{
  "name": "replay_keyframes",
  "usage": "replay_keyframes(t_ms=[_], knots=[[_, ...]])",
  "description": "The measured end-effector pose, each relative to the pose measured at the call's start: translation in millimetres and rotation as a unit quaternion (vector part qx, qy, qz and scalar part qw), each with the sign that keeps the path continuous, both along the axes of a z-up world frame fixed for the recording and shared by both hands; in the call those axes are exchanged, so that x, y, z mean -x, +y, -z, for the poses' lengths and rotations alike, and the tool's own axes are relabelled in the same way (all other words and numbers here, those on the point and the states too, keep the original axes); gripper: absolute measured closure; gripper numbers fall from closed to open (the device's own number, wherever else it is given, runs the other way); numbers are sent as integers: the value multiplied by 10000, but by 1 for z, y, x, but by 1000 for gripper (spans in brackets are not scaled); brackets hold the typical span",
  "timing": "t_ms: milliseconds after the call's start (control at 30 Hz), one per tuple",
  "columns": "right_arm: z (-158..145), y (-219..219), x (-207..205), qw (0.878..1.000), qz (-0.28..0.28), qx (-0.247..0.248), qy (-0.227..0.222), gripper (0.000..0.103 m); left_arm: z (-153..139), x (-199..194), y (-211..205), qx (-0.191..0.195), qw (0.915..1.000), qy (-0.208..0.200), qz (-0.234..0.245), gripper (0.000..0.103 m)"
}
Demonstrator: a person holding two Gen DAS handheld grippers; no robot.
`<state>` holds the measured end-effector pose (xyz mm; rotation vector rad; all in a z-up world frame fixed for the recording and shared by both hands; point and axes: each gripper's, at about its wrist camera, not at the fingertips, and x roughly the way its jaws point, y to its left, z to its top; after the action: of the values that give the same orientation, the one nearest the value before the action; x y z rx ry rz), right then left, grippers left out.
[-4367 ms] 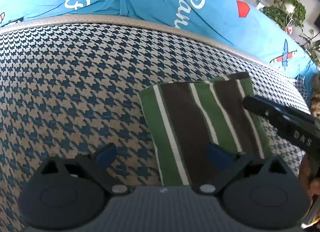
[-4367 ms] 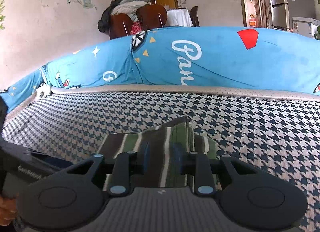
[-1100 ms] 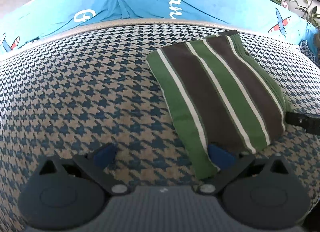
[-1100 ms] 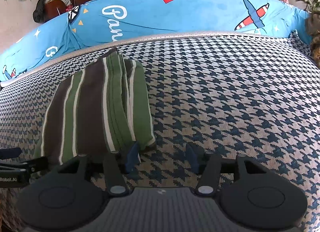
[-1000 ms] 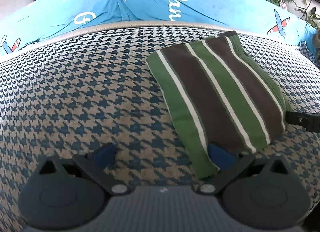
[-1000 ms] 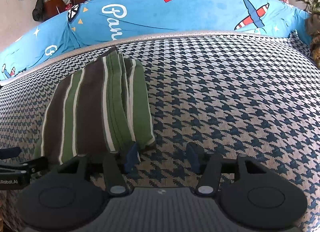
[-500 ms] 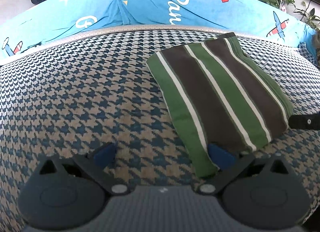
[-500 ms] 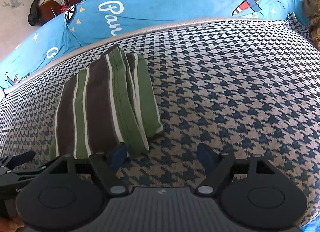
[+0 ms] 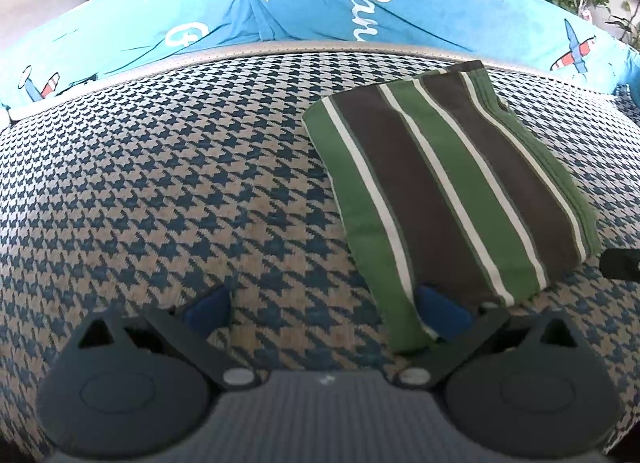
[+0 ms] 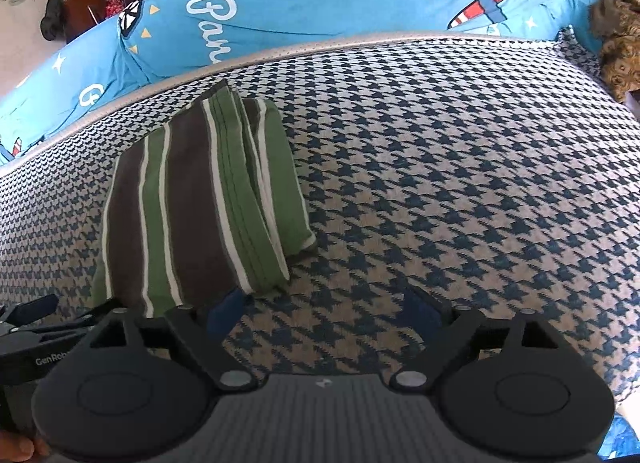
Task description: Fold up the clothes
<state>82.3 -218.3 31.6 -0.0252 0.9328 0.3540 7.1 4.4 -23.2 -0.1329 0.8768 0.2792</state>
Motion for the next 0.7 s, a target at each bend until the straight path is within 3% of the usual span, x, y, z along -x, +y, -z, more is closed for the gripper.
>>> replay_keyframes(t_ms=[200, 700], knots=[[-3, -8, -6, 9996, 70, -256, 97, 11, 0, -5, 1, 29, 9999, 95, -102, 0], [-1, -17, -5, 9995, 183, -189, 184, 11, -12, 23, -15, 45, 9986, 307, -420, 0]])
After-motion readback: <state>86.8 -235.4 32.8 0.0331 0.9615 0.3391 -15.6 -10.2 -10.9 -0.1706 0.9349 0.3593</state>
